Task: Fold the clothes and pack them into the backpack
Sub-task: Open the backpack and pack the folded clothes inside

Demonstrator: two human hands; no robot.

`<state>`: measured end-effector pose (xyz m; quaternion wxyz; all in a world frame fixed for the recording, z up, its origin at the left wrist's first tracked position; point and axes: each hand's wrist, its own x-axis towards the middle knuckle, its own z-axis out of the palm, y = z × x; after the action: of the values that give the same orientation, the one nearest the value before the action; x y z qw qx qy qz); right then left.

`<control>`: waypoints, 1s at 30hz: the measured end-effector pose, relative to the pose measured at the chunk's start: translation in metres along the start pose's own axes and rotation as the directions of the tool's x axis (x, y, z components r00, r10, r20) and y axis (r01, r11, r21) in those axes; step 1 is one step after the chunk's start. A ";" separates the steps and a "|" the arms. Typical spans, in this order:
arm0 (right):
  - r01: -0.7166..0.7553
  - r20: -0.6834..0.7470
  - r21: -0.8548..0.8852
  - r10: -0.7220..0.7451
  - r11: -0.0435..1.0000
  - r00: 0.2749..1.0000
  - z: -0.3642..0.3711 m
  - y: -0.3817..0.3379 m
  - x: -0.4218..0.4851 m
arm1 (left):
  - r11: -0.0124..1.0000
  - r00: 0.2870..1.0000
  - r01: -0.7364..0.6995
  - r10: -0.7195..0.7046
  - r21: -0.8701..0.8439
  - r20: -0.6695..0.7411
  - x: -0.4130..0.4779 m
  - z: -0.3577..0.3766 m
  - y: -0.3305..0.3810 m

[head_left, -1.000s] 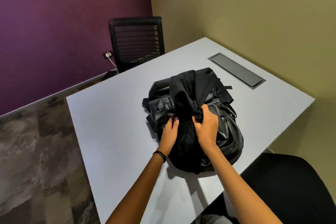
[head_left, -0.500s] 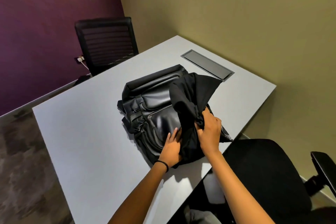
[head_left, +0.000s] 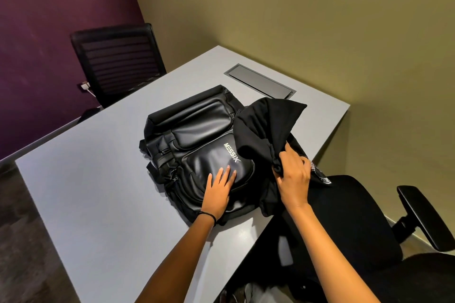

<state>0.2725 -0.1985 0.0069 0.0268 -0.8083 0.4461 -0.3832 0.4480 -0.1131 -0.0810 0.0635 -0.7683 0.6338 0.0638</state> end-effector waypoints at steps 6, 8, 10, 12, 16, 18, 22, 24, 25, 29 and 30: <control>-0.019 -0.006 0.004 0.019 1.000 1.000 -0.004 0.005 0.000 | 0.986 0.997 -0.008 -0.005 -0.166 -0.074 0.008 -0.015 -0.010; -0.039 -0.001 0.005 0.039 0.999 0.999 -0.004 0.007 0.001 | 0.953 0.993 0.003 -0.038 -0.302 -0.112 0.013 -0.026 -0.017; -0.059 0.010 0.005 0.059 0.998 0.998 -0.004 0.008 0.001 | 0.911 0.985 0.006 -0.078 -0.412 -0.157 0.018 -0.040 -0.025; -0.067 0.022 0.012 0.067 0.998 0.998 -0.004 0.008 0.002 | 0.888 0.974 0.022 -0.123 -0.460 -0.190 0.023 -0.057 -0.032; -0.085 0.029 0.006 0.084 0.996 0.996 -0.002 0.004 0.006 | 0.887 0.953 0.067 -0.192 -0.457 -0.233 0.036 -0.083 -0.053; -0.095 0.022 0.014 0.095 0.995 0.995 -0.001 0.000 0.008 | 0.874 0.939 0.065 -0.216 -0.481 -0.267 0.044 -0.093 -0.063; -0.120 -0.004 0.054 0.120 0.991 0.993 0.001 -0.009 0.014 | 0.810 0.898 0.101 -0.324 -0.577 -0.298 0.057 -0.111 -0.079; -0.105 -0.022 0.076 0.107 0.992 0.994 0.004 -0.014 0.020 | 0.776 0.884 0.128 -0.372 -0.617 -0.284 0.063 -0.118 -0.087; -0.102 -0.023 0.090 0.104 0.991 0.994 0.006 -0.017 0.022 | 0.763 0.879 0.137 -0.388 -0.631 -0.278 0.066 -0.121 -0.089; -0.099 -0.009 0.167 0.102 0.981 0.995 0.017 -0.025 0.031 | 0.722 0.862 0.152 -0.431 -0.675 -0.267 0.075 -0.133 -0.095; -0.097 -0.006 0.182 0.100 0.979 0.995 0.020 -0.027 0.033 | 0.712 0.856 0.159 -0.444 -0.684 -0.264 0.078 -0.135 -0.096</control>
<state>0.3141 -0.2128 0.0223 0.1159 -0.7767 0.4489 -0.4265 0.5597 -0.1943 0.0395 -0.3267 -0.8333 0.4342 0.1018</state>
